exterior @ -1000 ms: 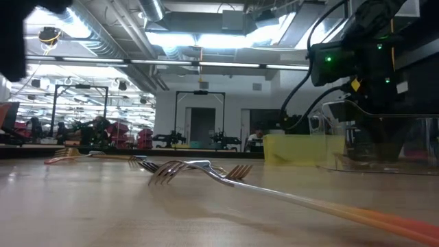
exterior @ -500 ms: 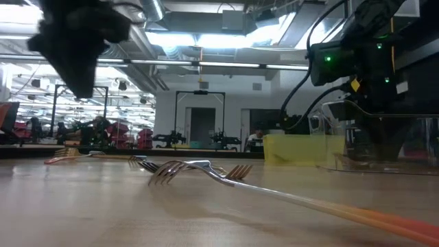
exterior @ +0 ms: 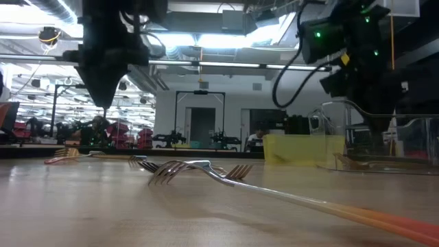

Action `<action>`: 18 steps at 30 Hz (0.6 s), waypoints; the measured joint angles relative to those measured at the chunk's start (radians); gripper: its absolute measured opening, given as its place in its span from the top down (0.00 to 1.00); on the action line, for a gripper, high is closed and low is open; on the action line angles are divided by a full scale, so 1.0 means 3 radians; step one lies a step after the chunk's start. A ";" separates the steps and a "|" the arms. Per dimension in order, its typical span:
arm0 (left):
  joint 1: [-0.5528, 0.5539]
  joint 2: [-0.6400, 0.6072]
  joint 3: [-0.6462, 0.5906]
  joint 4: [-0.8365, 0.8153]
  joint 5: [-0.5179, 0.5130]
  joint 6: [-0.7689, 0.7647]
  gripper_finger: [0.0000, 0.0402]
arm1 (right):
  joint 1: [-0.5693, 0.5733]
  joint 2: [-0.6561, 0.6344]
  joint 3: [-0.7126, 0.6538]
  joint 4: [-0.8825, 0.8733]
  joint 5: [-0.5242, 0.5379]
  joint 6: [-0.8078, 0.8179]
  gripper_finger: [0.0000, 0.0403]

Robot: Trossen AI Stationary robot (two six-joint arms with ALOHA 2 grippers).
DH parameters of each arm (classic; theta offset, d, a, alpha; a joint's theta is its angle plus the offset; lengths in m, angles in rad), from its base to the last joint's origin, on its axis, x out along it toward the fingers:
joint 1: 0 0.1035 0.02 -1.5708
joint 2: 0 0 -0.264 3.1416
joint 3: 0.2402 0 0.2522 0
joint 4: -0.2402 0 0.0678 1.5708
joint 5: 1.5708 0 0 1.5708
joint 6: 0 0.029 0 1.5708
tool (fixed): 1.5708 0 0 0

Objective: Sort silverware by color (type)
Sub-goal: Put the orange fork into the orange bin

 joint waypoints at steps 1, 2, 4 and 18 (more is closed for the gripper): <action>0.0058 0.0000 0.0000 -0.0018 0.0021 0.0027 0.79 | 0.0000 0.0000 0.0057 -0.0067 -0.0002 0.0014 0.76; 0.0113 0.0000 0.0000 -0.0028 0.0039 0.0058 0.79 | -0.0001 0.0000 0.0110 -0.0128 -0.0002 0.0032 0.76; 0.0216 0.0000 -0.0010 -0.0019 0.0074 0.0082 0.79 | 0.0000 0.0000 0.0216 -0.0227 -0.0010 0.0085 0.76; 0.0658 0.0000 -0.0646 0.0284 0.0094 0.0087 0.79 | 0.0003 -0.0005 0.0979 -0.0602 -0.0021 0.0448 0.76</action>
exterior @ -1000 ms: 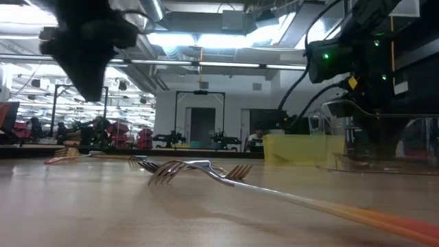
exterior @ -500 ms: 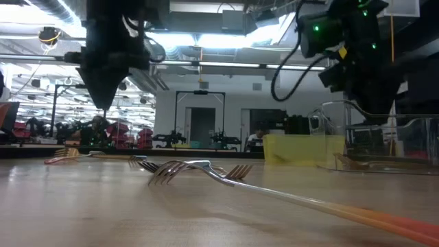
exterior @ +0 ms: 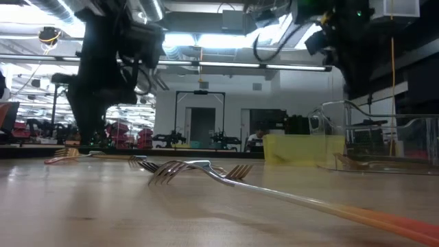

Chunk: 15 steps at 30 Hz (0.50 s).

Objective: Sort silverware by color (type)
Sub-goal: Put the orange fork into the orange bin

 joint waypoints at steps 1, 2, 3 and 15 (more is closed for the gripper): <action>0.0017 0.0000 -0.0047 0.0071 0.0007 0.0001 0.79 | 0.0000 0.0000 0.0052 0.0008 0.0000 0.0005 0.76; 0.0033 0.0000 -0.0089 0.0135 0.0010 0.0001 0.79 | 0.0000 0.0000 0.0099 0.0014 0.0000 0.0006 0.76; 0.0049 0.0000 -0.0127 0.0188 0.0010 0.0001 0.79 | 0.0000 -0.0001 0.0140 0.0022 0.0000 0.0010 0.76; 0.0160 0.0000 -0.0485 0.0631 0.0009 0.0001 0.79 | 0.0172 -0.0001 0.0420 0.0418 -0.0012 0.0085 0.76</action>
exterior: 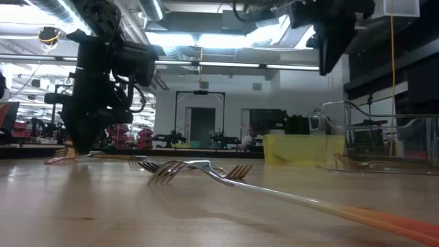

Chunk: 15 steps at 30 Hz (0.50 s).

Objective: Sort silverware by color (type)
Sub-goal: Put the orange fork into the orange bin

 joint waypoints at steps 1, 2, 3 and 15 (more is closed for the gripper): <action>0.0000 0.0000 -0.0024 0.0041 0.0000 0.0000 0.79 | 0.0049 0.0000 0.0000 0.0055 -0.0015 0.0019 0.76; 0.0000 0.0000 -0.0041 0.0070 0.0001 0.0000 0.79 | 0.0098 0.0000 0.0000 0.0118 -0.0018 0.0026 0.76; -0.0001 0.0000 -0.0052 0.0080 0.0001 0.0000 0.79 | 0.0154 0.0000 0.0000 0.0183 -0.0024 0.0028 0.76; -0.0002 -0.0003 -0.0238 0.0303 -0.0024 -0.0012 0.79 | 0.0730 0.0000 0.0000 0.0933 -0.0020 0.0029 0.76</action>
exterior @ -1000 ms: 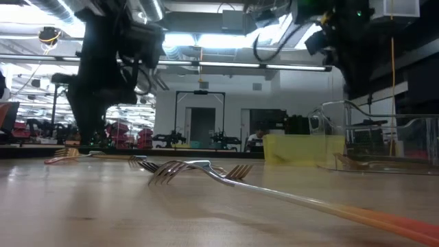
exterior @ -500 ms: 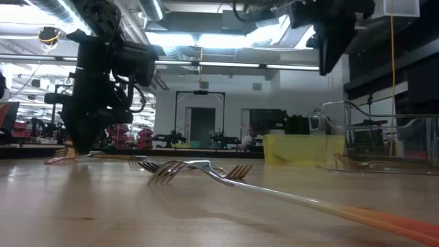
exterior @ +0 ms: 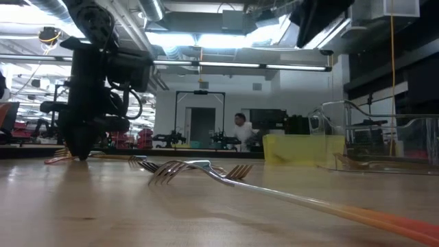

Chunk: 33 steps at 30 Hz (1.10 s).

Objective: Sort silverware by color (type)
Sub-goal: Put the orange fork into the orange bin

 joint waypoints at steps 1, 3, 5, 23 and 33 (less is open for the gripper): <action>-0.0001 -0.0006 -0.0019 0.0023 -0.0003 0.0000 0.79 | 0.0041 0.0000 0.0000 0.0063 0.0000 0.0000 0.76; -0.0003 -0.0008 -0.0032 0.0030 -0.0003 -0.0001 0.79 | 0.0117 0.0000 0.0000 0.0188 0.0001 -0.0001 0.76; -0.0003 -0.0008 -0.0033 0.0036 -0.0004 -0.0002 0.79 | 0.0179 0.0000 0.0000 0.0299 0.0001 -0.0001 0.76; -0.0003 -0.0003 -0.0040 0.0043 -0.0016 -0.0014 0.79 | 0.0370 0.0000 0.0000 0.0589 -0.0003 -0.0003 0.76; -0.0003 -0.0001 -0.0041 0.0047 -0.0016 -0.0027 0.81 | 0.0370 0.0000 0.0000 0.0589 -0.0004 -0.0005 0.76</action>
